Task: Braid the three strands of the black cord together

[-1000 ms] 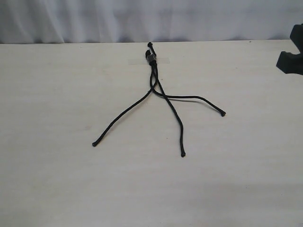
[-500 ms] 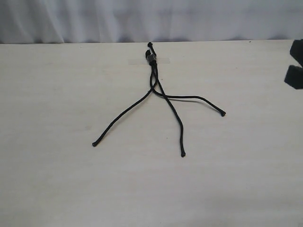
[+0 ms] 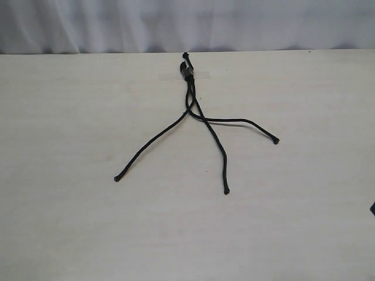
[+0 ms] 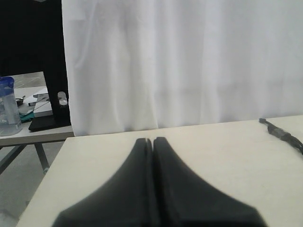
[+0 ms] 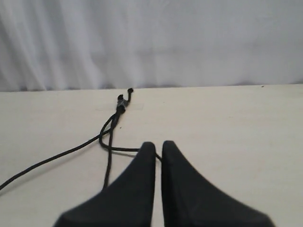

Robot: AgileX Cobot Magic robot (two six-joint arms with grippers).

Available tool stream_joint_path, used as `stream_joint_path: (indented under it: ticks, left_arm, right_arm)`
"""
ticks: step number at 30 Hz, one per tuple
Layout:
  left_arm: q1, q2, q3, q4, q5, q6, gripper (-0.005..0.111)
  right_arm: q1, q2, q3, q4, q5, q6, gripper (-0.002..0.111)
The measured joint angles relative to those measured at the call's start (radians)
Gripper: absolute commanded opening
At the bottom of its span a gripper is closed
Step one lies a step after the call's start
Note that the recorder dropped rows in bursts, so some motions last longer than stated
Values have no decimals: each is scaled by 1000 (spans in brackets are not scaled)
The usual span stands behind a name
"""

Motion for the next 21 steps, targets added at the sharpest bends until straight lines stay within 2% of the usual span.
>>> stream_joint_path:
  ticks: [3,7,9,21]
  left_arm:
    - [0,0,0,0,0,0,0]
    - [0,0,0,0,0,0,0]
    - [0,0,0,0,0,0,0]
    - [0,0,0,0,0,0,0]
  right_arm:
    - [0,-59,90,-74,-108,96,4]
    - [0,-123,100,-321,-109,290,4]
    - [0,-147,99,-377,-102,344,4]
    - [0,-164,99,-361,-65,373,4]
